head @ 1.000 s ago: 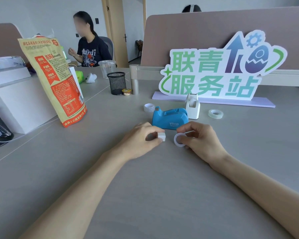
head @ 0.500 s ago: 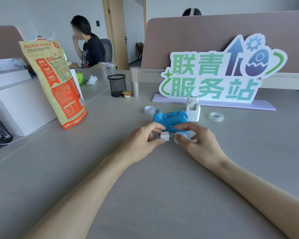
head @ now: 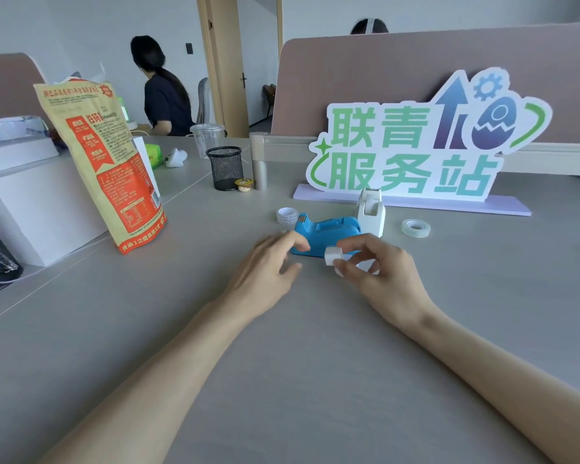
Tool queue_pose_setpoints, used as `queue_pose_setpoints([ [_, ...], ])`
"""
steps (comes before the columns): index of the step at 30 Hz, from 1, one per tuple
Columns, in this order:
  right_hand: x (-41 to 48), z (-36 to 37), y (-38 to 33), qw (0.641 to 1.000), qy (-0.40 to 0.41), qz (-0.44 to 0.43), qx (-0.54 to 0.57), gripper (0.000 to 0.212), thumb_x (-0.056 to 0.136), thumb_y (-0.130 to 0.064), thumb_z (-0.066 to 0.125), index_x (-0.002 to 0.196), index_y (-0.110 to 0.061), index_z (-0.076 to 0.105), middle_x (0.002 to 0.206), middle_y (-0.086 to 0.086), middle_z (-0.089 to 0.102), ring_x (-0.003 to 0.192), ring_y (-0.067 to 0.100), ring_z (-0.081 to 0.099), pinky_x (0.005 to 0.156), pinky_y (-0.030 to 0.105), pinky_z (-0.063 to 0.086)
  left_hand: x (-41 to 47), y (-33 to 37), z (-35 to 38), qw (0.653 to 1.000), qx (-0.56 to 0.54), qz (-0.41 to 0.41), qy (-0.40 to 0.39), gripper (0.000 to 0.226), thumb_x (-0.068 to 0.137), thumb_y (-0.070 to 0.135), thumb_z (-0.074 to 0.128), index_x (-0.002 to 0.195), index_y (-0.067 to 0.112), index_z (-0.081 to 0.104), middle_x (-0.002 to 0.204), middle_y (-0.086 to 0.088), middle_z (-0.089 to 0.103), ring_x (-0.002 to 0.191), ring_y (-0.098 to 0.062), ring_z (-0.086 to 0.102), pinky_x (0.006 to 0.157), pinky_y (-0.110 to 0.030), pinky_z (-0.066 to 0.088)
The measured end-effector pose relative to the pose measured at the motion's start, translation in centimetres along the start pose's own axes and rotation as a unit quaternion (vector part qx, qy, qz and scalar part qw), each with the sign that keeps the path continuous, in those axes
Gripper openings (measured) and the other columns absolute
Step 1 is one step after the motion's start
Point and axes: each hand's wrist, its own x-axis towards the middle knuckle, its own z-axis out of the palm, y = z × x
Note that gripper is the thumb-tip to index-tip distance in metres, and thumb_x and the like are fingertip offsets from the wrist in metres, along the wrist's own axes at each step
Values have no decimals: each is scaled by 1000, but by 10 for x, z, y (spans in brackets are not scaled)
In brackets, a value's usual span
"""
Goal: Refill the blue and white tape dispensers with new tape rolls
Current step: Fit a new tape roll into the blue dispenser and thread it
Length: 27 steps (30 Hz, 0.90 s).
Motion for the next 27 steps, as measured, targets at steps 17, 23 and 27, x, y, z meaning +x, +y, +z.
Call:
queue_pose_setpoints([
  [17,3,1,6,1000,-4,13,-2,13,87,-15,66,96,-23,69,100,-4,69,88,0,62,68,18,49,68,-55,19,974,72,-204,66,19,88,26,56,105,19,58,117,-9,62,110,-32,54,87,-39,46],
  [23,-1,-1,-2,999,-2,21,43,14,86,-13,67,94,-24,68,98,-1,69,88,2,65,74,9,50,23,-17,2,944,-181,-219,167,12,88,34,62,90,22,58,95,7,62,82,-7,57,69,-22,42],
  [27,-6,-1,-6,999,9,6,52,10,85,-15,70,94,-19,69,98,-2,70,87,5,68,79,16,54,-2,11,-7,928,-284,-169,171,12,93,33,57,82,30,59,82,15,64,72,6,55,72,-27,46],
])
